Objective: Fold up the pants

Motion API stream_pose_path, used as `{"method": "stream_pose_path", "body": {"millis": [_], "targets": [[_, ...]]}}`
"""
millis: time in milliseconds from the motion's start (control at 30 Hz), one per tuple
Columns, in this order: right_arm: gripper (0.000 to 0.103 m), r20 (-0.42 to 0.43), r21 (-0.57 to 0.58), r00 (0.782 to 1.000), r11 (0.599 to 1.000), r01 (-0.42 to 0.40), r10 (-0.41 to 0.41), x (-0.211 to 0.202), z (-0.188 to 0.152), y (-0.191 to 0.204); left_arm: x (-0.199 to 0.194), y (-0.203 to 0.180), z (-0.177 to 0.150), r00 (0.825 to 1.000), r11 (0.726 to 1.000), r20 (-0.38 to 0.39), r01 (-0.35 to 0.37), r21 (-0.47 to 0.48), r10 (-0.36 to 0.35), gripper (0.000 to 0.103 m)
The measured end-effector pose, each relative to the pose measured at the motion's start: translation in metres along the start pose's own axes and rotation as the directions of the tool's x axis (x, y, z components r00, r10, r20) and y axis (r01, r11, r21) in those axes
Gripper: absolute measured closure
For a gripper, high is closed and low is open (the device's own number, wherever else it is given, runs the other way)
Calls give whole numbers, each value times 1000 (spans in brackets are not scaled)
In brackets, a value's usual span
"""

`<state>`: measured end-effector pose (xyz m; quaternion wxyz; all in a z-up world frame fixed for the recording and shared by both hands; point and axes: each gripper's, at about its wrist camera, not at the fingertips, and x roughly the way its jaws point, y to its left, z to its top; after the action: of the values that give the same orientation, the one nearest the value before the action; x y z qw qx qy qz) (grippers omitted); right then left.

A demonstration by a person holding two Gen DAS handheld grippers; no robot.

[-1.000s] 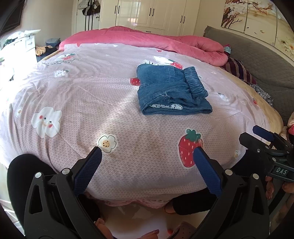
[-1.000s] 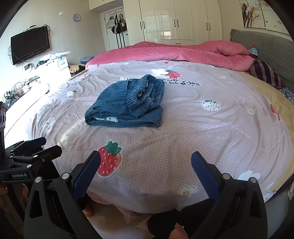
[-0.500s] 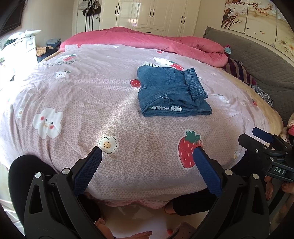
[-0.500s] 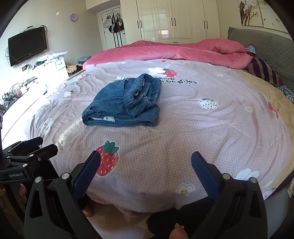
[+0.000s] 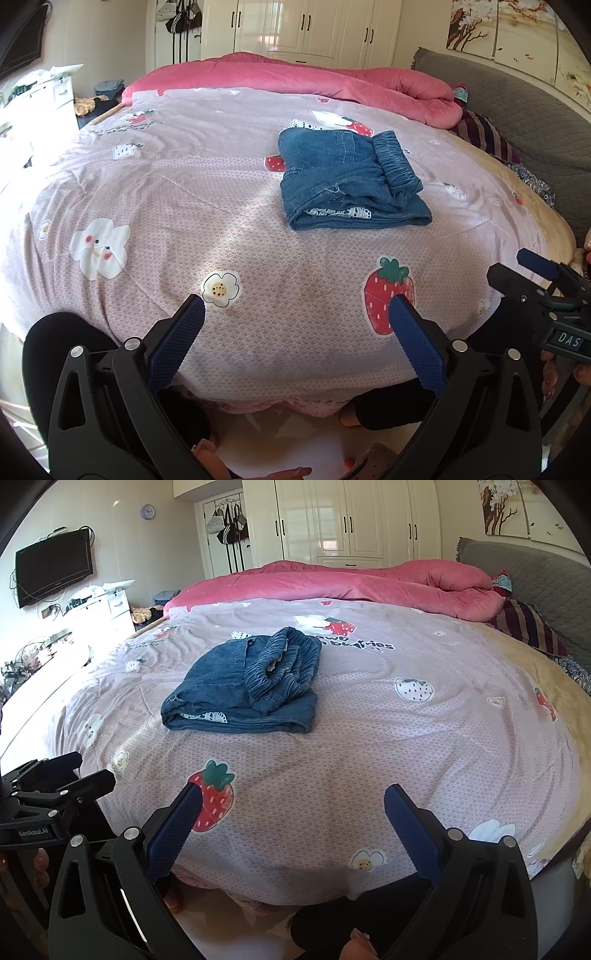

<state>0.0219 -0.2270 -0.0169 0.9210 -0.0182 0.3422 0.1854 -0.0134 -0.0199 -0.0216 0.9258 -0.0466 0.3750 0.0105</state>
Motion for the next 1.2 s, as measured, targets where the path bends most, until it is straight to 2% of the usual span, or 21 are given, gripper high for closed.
{"method": "stream_pose_path", "body": {"millis": [1200], "targets": [[5,-22,6,999,1000,31,-31,9,-2,-7,3,9,6,1000,1000,-9,-18,-18,18,10]]}}
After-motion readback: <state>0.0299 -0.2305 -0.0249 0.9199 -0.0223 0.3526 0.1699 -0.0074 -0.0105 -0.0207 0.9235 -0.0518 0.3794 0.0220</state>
